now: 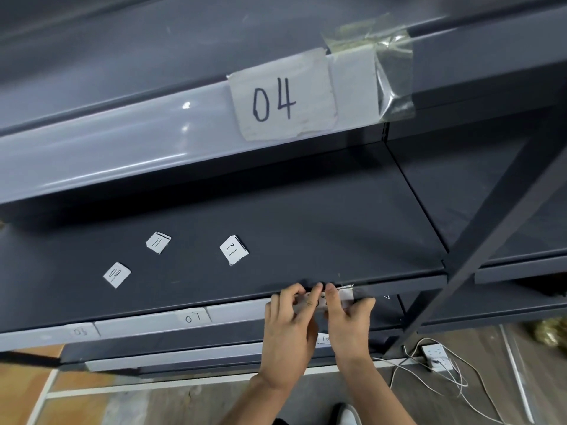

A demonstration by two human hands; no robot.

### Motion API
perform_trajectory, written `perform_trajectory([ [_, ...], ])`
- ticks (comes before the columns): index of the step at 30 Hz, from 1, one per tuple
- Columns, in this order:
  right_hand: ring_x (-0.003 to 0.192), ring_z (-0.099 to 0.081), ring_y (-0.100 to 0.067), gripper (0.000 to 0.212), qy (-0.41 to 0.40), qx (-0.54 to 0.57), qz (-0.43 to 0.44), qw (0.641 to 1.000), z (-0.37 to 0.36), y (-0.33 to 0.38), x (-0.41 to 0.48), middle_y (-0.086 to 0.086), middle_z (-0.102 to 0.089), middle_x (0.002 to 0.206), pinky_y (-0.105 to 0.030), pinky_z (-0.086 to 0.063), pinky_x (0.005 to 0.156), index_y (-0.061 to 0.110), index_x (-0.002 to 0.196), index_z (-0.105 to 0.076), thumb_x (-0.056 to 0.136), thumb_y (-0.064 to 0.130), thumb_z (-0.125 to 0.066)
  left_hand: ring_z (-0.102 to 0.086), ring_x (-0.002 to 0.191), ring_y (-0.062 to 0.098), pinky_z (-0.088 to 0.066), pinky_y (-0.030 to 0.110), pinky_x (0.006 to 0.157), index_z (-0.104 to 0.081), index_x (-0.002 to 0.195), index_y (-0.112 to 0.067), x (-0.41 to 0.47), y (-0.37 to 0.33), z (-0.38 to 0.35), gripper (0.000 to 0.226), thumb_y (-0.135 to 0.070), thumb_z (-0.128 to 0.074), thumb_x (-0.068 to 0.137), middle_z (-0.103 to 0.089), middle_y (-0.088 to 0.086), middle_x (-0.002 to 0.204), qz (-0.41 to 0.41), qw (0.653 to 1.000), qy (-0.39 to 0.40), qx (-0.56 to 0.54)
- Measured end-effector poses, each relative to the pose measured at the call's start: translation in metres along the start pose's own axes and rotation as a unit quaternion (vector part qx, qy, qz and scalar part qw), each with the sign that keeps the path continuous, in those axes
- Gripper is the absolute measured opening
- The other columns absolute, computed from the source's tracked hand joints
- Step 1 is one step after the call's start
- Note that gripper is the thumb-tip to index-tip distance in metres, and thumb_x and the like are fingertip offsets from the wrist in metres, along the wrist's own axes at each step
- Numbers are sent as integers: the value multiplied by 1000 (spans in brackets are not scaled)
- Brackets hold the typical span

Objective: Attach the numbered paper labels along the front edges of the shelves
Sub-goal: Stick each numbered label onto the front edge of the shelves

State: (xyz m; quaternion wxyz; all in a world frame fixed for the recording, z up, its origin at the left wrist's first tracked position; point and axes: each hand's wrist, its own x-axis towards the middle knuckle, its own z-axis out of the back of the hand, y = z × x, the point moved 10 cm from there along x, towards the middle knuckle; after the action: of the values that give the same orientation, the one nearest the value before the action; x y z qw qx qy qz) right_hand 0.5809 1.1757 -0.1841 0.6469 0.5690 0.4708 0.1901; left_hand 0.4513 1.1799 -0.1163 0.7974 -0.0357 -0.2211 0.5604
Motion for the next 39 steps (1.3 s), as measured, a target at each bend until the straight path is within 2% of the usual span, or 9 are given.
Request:
perform_trajectory([
  [5, 99, -61, -25, 43, -30, 25, 12, 999, 7, 2, -2, 4, -58, 95, -37, -47, 89, 12, 101, -42, 83, 39, -71, -47, 105, 16, -46, 30, 92, -41, 143, -38, -4, -1, 6, 69, -13, -58, 81, -44, -3, 126, 18, 999, 14, -42],
  [11, 88, -59, 6, 52, -169, 100, 85, 977, 45, 13, 8, 3, -59, 111, -13, -45, 81, 14, 127, -43, 86, 26, -71, -46, 113, 15, -46, 29, 94, -34, 143, -45, -16, 3, 12, 69, -19, -50, 81, -42, -2, 134, 14, 999, 25, -29],
  [15, 112, -56, -24, 55, -287, 64, 151, 944, 59, 14, 3, -16, -44, 127, -42, -48, 100, 7, 126, -43, 84, 32, -69, -46, 109, 16, -46, 30, 91, -39, 139, -41, -6, 1, 17, 61, -24, -45, 80, -43, -1, 126, 8, 999, 25, -23],
  [18, 118, -44, -41, 41, -333, -107, 280, 894, 50, 49, -17, -21, -41, 128, -52, -38, 103, 4, 120, -53, 84, 21, -59, -45, 109, 13, -42, 25, 96, -46, 135, -39, -6, 22, 33, 53, -27, -45, 83, -43, -5, 127, 19, 998, 10, -61],
  [21, 110, -47, -37, 35, -254, -190, 379, 870, 2, 90, -39, -21, -54, 121, -48, -37, 97, 2, 108, -65, 79, 16, -51, -48, 103, 10, -44, 26, 95, -62, 123, -29, -7, 82, 70, 40, -25, -48, 86, -50, -8, 121, 91, 986, -86, -107],
  [24, 99, -51, -34, 28, -98, -253, 355, 895, -71, 91, -37, -14, -62, 103, -38, -38, 92, 7, 104, -68, 80, 15, -54, -52, 94, 16, -51, 38, 81, -69, 108, -22, -5, 161, 110, 31, -25, -47, 88, -60, -7, 109, 159, 972, -156, -80],
  [27, 100, -53, -37, 27, -36, -342, 340, 875, -136, 76, -41, -11, -64, 106, -43, -42, 92, 11, 103, -72, 76, 8, -71, -55, 94, 27, -48, 43, 84, -69, 107, -18, -7, 237, 145, 24, -21, -55, 87, -65, 1, 104, 240, 953, -185, -24],
  [33, 109, -47, -34, 45, -29, -481, 318, 817, -214, 64, -37, -9, -56, 123, -45, -40, 89, 8, 113, -66, 76, 31, -76, -31, 131, 39, -38, 53, 99, -48, 136, -12, -17, 360, 151, 64, -40, -69, 83, -40, 12, 144, 428, 900, -74, -32],
  [39, 99, -51, -31, 30, -10, -458, 298, 837, -243, 68, -34, -5, -61, 104, -40, -41, 84, 14, 107, -60, 78, 9, -69, -24, 134, 35, -36, 53, 100, -40, 138, -5, -18, 393, 142, 83, -52, -71, 77, -30, 7, 152, 452, 888, -68, -47],
])
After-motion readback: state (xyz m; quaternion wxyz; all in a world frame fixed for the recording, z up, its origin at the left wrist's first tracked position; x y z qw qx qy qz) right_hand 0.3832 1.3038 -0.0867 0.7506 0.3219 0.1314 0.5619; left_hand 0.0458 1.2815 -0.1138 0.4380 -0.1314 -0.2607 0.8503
